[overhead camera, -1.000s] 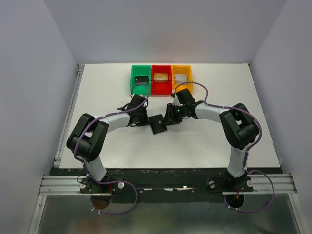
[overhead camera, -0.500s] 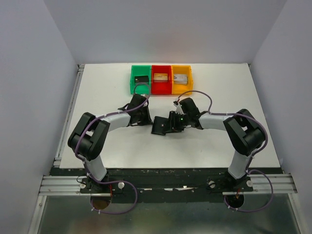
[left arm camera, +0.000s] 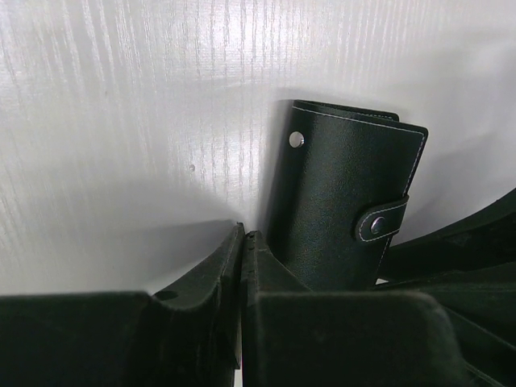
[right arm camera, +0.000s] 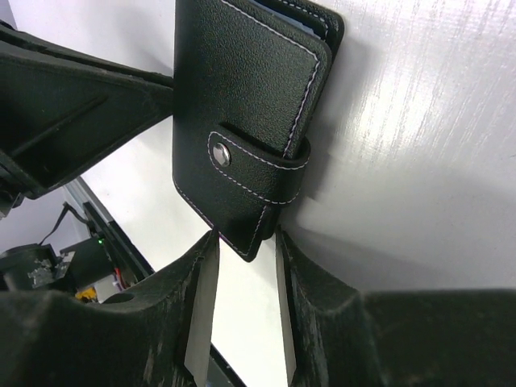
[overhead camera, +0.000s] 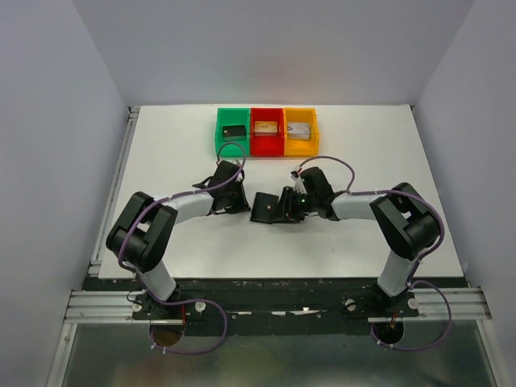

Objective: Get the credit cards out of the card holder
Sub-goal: Pick up the card holder from the center of the board.

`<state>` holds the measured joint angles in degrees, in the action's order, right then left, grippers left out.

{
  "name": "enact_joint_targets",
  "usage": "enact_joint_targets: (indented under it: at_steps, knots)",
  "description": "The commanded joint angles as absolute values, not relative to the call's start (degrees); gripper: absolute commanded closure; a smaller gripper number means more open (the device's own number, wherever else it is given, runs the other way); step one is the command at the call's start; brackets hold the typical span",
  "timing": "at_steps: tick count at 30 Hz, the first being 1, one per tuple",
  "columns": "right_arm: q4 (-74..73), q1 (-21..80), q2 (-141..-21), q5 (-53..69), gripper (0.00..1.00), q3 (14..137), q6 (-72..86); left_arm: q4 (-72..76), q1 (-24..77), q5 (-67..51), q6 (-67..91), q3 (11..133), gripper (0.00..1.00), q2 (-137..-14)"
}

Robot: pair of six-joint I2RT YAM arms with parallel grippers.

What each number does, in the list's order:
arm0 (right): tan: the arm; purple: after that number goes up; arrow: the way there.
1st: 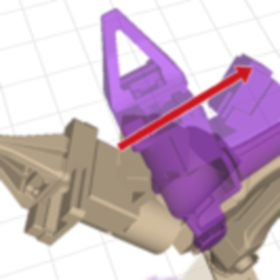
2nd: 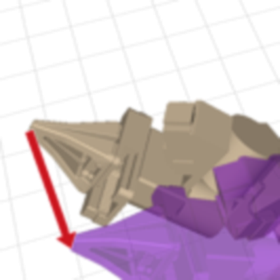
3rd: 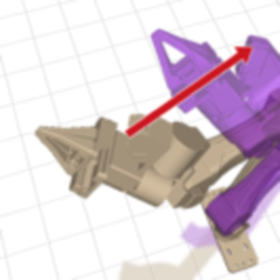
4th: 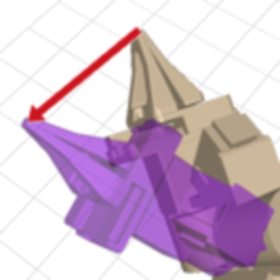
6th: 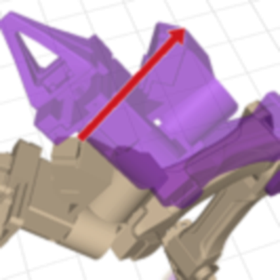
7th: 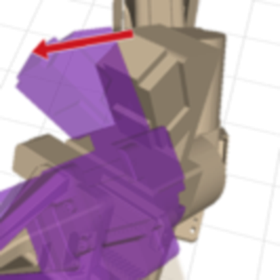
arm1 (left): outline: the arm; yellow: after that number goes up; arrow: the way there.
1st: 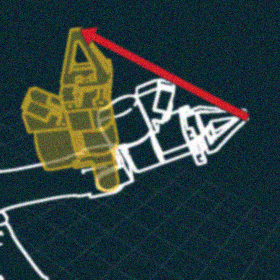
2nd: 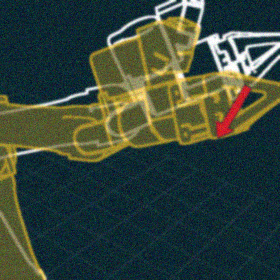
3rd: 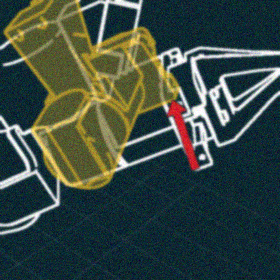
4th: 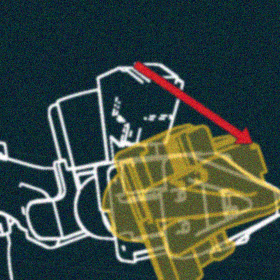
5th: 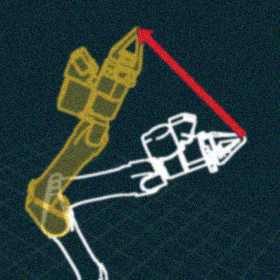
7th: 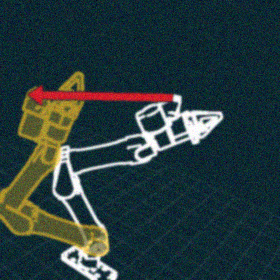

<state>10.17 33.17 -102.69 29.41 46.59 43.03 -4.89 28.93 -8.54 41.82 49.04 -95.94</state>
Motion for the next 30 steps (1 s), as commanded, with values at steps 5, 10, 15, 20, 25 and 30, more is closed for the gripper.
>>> enact_joint_targets:
  at_steps: [5,10,15,20,25,30]
  knots:
    - [14.76,33.49,-102.92,31.46,0.60,44.56,46.40,-5.19,30.06,-6.68,42.63,47.55,0.87,-94.31]
    - [17.84,33.22,-102.92,32.52,0.60,43.33,48.69,-5.19,30.76,-6.42,42.54,47.37,0.87,-94.75]
    - [22.75,32.70,-103.53,34.27,0.66,41.49,50.80,-5.27,31.20,-5.98,42.45,47.46,0.87,-94.92]
    - [25.31,32.26,-104.06,35.07,0.73,40.70,51.77,-5.54,31.55,-5.80,42.36,47.55,0.87,-95.10]
    - [26.10,31.82,-104.41,35.42,0.79,40.26,52.03,-5.54,31.73,-5.63,42.10,47.64,0.87,-95.10]
    - [26.37,31.38,-104.59,35.68,0.95,40.08,51.94,-5.71,31.73,-5.63,42.10,47.73,0.87,-94.92]
